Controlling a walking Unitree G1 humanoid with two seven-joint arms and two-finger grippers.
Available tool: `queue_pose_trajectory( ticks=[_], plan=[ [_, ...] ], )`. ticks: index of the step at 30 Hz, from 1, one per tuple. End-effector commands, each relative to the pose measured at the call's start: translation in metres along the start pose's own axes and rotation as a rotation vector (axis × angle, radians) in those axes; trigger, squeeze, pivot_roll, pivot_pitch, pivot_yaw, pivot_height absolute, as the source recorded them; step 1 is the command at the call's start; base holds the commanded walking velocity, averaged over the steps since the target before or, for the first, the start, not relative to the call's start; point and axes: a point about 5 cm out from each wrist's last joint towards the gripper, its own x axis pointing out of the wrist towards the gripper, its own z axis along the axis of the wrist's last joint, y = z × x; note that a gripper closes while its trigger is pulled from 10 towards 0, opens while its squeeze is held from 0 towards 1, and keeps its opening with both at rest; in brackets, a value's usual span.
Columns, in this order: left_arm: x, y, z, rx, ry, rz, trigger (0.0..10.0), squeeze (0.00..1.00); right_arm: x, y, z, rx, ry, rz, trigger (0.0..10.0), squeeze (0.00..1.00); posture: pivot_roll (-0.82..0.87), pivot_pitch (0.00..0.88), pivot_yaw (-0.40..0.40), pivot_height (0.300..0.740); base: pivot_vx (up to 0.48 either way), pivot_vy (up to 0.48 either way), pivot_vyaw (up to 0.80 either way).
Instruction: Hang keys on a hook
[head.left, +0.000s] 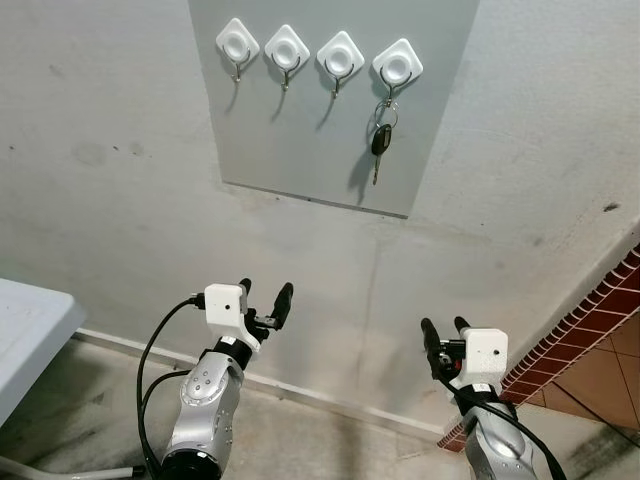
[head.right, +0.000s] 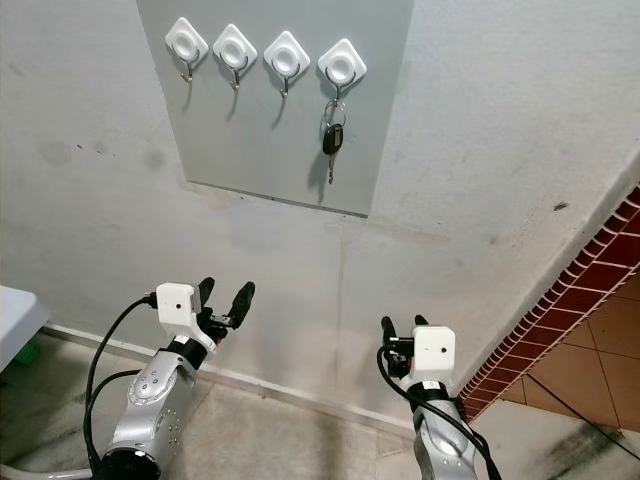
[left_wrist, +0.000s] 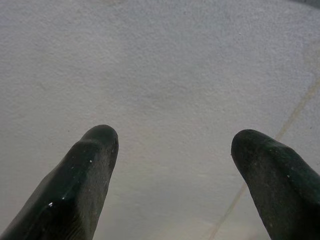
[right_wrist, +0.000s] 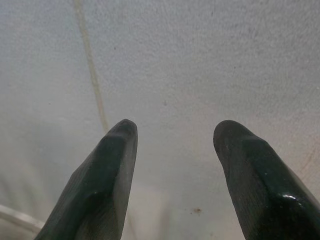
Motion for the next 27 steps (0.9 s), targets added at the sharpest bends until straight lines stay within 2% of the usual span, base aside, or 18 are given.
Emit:
queue_pose_trajectory(
  ticks=[1,9,27],
  plan=[
    [-0.0008,0.0014,-0.0018,0.006,0.008,0.006,10.0,0.0,0.0008,0.0005,0.0007,-0.014,-0.004,0.007,10.0,0.0,-0.04,0.0,-0.016,0.74,0.0,0.0,0.0],
    [0.0007,0.0011,-0.0012,0.011,0.004,0.006,10.0,0.0,0.0023,0.0005,0.0012,-0.054,-0.006,0.018,10.0,0.0,-0.04,0.0,-0.016,0.74,0.0,0.0,0.0],
    [0.0029,0.001,0.0022,0.001,-0.012,0.01,10.0,0.0,0.004,0.0005,0.0029,-0.063,-0.014,0.018,10.0,0.0,-0.03,0.0,-0.02,0.74,0.0,0.0,0.79]
  ],
)
